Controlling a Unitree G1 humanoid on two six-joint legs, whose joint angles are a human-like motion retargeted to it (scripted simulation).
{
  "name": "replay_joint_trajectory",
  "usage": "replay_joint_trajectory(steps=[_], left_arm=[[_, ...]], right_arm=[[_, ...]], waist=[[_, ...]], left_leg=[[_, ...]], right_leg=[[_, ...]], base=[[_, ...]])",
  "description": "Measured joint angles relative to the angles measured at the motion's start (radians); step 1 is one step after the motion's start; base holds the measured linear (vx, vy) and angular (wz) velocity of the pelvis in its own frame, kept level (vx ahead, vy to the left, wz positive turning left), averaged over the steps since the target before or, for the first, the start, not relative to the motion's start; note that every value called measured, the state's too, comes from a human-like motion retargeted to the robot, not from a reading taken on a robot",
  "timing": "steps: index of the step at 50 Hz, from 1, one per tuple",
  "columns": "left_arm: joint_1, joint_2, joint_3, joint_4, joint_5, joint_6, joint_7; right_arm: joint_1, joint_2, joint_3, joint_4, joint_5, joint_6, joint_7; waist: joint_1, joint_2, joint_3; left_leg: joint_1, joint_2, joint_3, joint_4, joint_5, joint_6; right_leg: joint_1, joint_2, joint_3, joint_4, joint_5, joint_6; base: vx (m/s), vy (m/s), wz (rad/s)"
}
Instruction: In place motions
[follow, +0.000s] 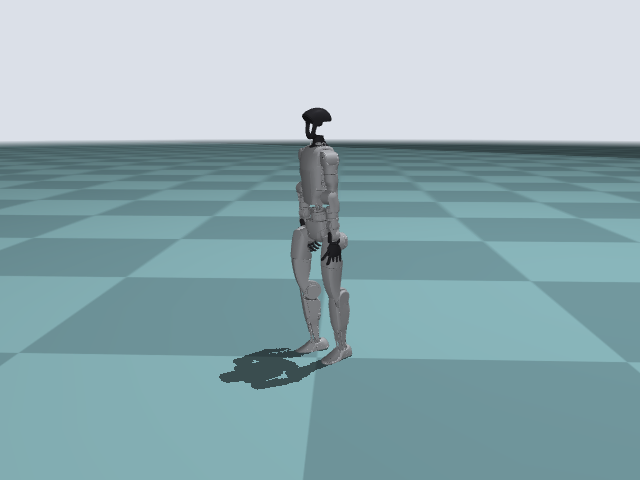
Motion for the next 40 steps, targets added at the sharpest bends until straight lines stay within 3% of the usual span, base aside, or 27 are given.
replay_joint_trajectory(steps=[23,29,32,40], left_arm=[[0.015,-0.002,0.002,0.027,0.029,0.012,0.001],[0.012,-0.002,0.004,0.023,0.028,0.012,0.000],[0.012,-0.003,-0.001,0.022,0.026,0.011,-0.001],[0.015,-0.005,0.002,0.023,0.026,0.009,-0.004]], right_arm=[[-0.019,0.008,0.017,-0.051,-0.001,-0.015,0.016],[-0.012,0.001,0.011,-0.016,-0.001,-0.007,0.001],[-0.007,0.000,0.001,-0.008,-0.001,-0.004,-0.003],[-0.004,0.000,0.009,-0.007,-0.004,-0.002,-0.004]], waist=[[-0.009,0.017,-0.005],[0.082,0.009,-0.010],[0.005,0.014,-0.005],[-0.012,0.015,-0.004]], left_leg=[[0.002,-0.001,0.009,-0.002,-0.004,0.002],[0.009,0.012,0.100,-0.008,-0.015,0.000],[0.003,0.001,0.025,-0.004,-0.006,0.002],[0.004,0.003,0.025,-0.005,-0.007,0.003]], right_leg=[[-0.007,0.000,0.010,0.000,0.003,0.000],[-0.017,0.022,0.100,0.010,-0.010,-0.003],[-0.011,0.004,0.025,0.001,0.003,0.000],[-0.015,0.003,0.025,0.002,0.005,0.002]], base=[[0.00,0.01,-0.03],[0.00,-0.01,-0.74],[0.01,-0.02,1.14],[0.00,0.00,0.08]])
